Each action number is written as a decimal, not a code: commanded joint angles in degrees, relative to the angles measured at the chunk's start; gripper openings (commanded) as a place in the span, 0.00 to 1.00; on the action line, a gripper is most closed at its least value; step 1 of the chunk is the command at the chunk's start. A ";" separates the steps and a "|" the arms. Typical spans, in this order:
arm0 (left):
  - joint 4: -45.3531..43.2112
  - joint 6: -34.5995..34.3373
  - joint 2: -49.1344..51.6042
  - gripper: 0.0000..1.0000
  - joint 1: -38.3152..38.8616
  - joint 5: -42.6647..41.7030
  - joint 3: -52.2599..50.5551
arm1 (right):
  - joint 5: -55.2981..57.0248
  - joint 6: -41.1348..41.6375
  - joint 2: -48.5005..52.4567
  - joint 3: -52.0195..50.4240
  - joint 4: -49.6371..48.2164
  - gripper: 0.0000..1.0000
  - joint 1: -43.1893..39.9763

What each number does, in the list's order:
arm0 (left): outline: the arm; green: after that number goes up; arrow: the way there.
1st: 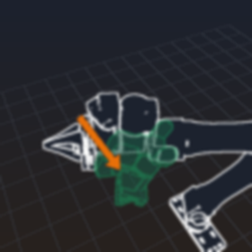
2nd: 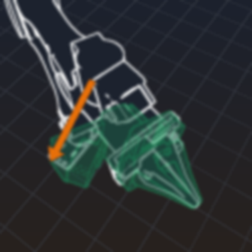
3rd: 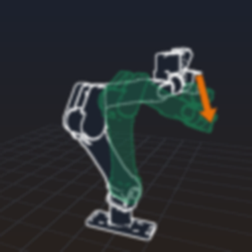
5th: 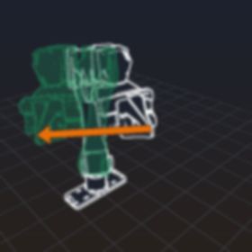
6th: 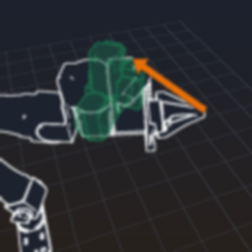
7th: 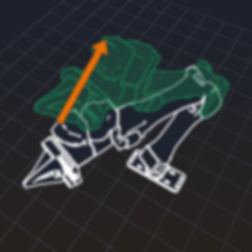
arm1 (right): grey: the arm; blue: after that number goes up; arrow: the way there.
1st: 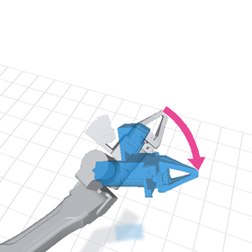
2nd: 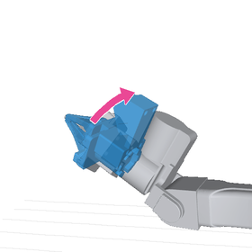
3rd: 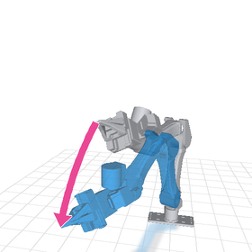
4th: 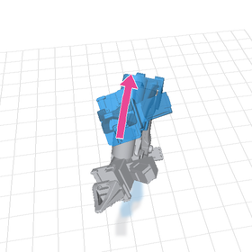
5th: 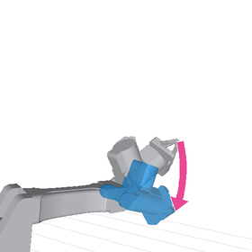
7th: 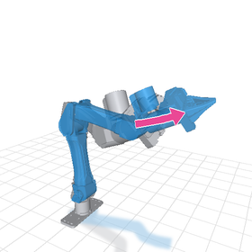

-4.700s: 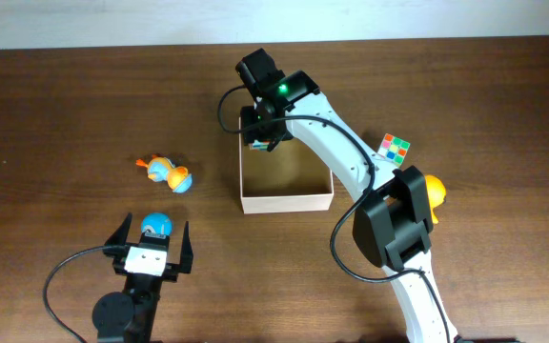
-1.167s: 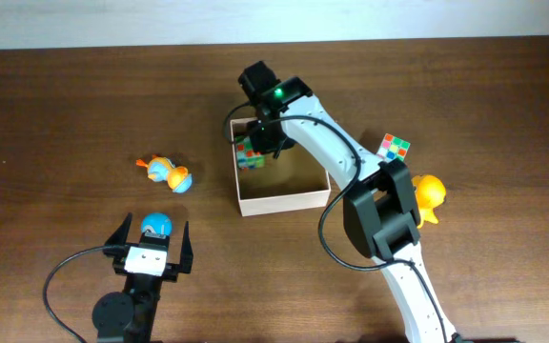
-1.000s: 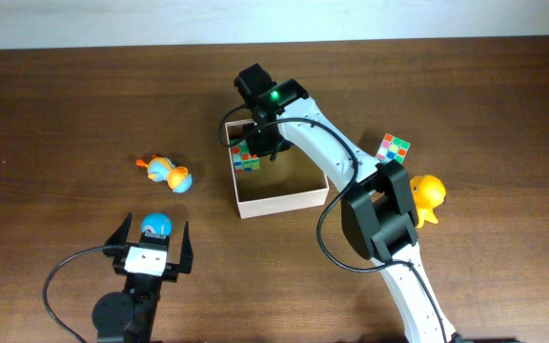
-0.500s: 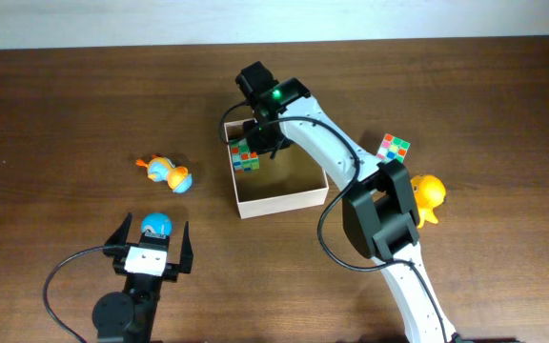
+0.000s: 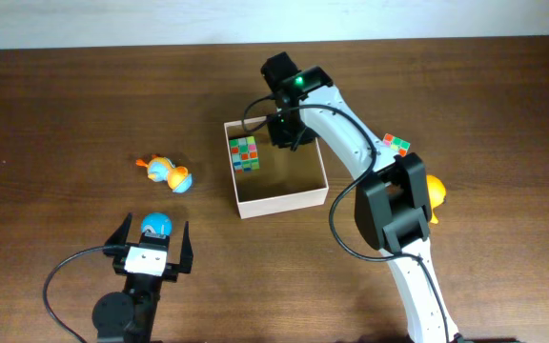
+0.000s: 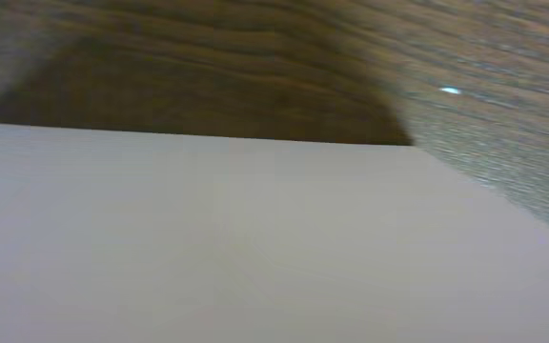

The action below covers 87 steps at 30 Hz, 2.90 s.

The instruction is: Pack container

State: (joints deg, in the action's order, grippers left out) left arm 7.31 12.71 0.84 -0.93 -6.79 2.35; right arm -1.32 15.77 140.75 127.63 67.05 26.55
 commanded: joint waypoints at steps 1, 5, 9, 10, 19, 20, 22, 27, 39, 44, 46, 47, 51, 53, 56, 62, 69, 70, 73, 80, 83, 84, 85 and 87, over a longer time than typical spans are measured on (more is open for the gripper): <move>-0.15 0.66 -0.50 0.99 -0.35 0.42 -0.39 | 1.75 -0.13 -0.87 1.40 0.24 0.28 -0.37; -0.13 0.66 -0.50 0.99 -0.35 0.42 -0.39 | 2.25 3.41 -0.87 1.40 0.02 0.28 -0.39; -0.13 0.66 -0.50 0.99 -0.35 0.42 -0.39 | 3.37 7.87 -0.87 1.38 -0.17 0.28 -0.37; -0.13 0.66 -0.50 0.99 -0.35 0.42 -0.39 | 3.52 8.79 -0.87 1.38 -0.17 0.28 -0.37; -0.13 0.66 -0.50 0.99 -0.35 0.42 -0.39 | 3.63 16.37 -0.87 1.38 -0.42 0.21 -0.37; -0.13 0.68 -0.50 0.99 -0.35 0.42 -0.39 | 3.54 16.76 -0.87 1.38 -0.59 0.21 -0.37; -0.13 0.66 -0.50 0.99 -0.35 0.42 -0.39 | 3.80 18.32 -0.87 1.38 -0.66 0.21 -0.37; -0.13 0.66 -0.50 0.99 -0.35 0.42 -0.39 | 3.78 20.74 -0.87 1.38 -2.19 0.21 -0.44; -0.15 0.66 -0.50 0.99 -0.35 0.42 -0.39 | 5.03 22.77 -0.87 1.38 -4.22 0.19 -3.78; -0.13 0.66 -0.50 0.99 -0.35 0.42 -0.39 | 4.81 25.90 -0.87 1.38 -4.02 0.16 -5.16; -0.13 0.66 -0.50 0.99 -0.35 0.42 -0.39 | 4.79 27.04 -0.87 1.38 -3.87 0.16 -5.25; -0.13 0.66 -0.50 0.99 -0.35 0.42 -0.39 | 4.48 27.43 -0.87 1.38 -4.07 0.16 -5.22; -0.13 0.66 -0.50 0.99 -0.35 0.42 -0.39 | 4.59 29.09 -0.85 1.20 -3.69 0.15 -4.85; -0.13 0.66 -0.50 0.99 -0.35 0.42 -0.39 | 4.59 31.28 -0.85 1.16 -2.93 0.13 -4.74; -0.15 0.66 -0.50 0.99 -0.35 0.42 -0.39 | 4.09 34.12 -0.81 1.16 -2.49 0.13 -4.76; -0.13 0.66 -0.50 0.99 -0.35 0.42 -0.39 | 3.52 36.00 -0.81 1.16 -2.93 0.13 -4.76; -0.15 0.66 -0.50 0.99 -0.35 0.42 -0.39 | 2.82 40.74 -0.81 1.16 -2.78 0.12 -4.85; -0.13 0.66 -0.50 0.99 -0.35 0.42 -0.39 | 2.84 40.72 -0.81 1.16 -2.99 0.12 -4.85; -0.13 0.66 -0.50 0.99 -0.35 0.42 -0.39 | 3.50 39.56 -0.81 1.18 -4.02 0.12 -4.87; -0.13 0.66 -0.50 0.99 -0.35 0.42 -0.39 | 2.80 33.90 -1.22 4.61 -1.16 0.19 -4.87; -0.13 0.66 -0.50 0.99 -0.35 0.42 -0.39 | 1.92 32.41 -1.88 7.78 2.75 0.23 -4.48; -0.13 0.66 -0.50 0.99 -0.35 0.42 -0.39 | 1.79 32.44 -2.14 8.59 3.87 0.24 -4.33; -0.13 0.66 -0.50 0.99 -0.35 0.42 -0.39 | 1.40 32.11 -2.56 9.55 5.05 0.25 -4.04; -0.13 0.66 -0.50 0.99 -0.35 0.42 -0.39 | -0.96 28.98 -3.34 11.06 5.84 0.28 -3.56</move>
State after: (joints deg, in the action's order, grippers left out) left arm 7.31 12.71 0.84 -0.93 -6.79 2.35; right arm 0.49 48.86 140.51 135.52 72.14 21.71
